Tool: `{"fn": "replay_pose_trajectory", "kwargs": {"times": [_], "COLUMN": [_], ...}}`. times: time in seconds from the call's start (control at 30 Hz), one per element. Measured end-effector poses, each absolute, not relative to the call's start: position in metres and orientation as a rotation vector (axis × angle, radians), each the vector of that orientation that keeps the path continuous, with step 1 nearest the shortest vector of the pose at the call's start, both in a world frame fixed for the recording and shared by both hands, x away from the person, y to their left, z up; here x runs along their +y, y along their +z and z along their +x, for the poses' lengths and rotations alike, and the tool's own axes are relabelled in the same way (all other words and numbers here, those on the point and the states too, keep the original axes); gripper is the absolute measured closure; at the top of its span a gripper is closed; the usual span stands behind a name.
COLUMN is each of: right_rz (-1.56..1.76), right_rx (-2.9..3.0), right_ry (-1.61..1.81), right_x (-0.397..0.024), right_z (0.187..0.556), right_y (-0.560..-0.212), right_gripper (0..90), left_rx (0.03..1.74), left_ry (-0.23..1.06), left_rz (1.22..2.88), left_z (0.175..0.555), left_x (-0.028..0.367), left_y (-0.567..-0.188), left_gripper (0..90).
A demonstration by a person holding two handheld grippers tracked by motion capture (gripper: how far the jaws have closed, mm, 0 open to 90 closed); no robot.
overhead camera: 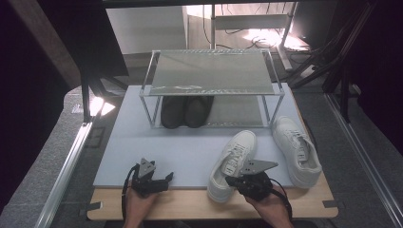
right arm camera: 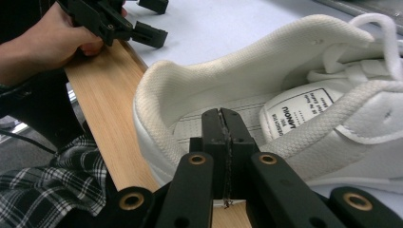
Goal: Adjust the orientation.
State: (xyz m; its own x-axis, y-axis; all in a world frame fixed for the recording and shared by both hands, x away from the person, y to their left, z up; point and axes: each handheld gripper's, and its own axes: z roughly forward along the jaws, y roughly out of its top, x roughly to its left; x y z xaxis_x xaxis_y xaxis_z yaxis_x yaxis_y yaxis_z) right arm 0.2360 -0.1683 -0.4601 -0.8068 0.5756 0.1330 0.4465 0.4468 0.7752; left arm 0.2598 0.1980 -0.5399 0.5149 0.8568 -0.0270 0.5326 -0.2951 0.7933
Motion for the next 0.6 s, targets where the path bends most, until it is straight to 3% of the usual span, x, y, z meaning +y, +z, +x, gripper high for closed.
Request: {"fn": "replay_pose_trajectory", "kwargs": {"times": [0.6], "right_rz": [0.964], "right_rx": [2.535], "right_ry": [1.238], "right_x": [-0.200], "right_z": [0.240], "right_y": [-0.460], "right_gripper": [89.4], "left_rx": [1.138], "left_ry": [0.528], "left_rz": [1.974], "left_z": [0.260], "left_x": [0.198], "left_y": [-0.540], "left_gripper": [12.4]}}
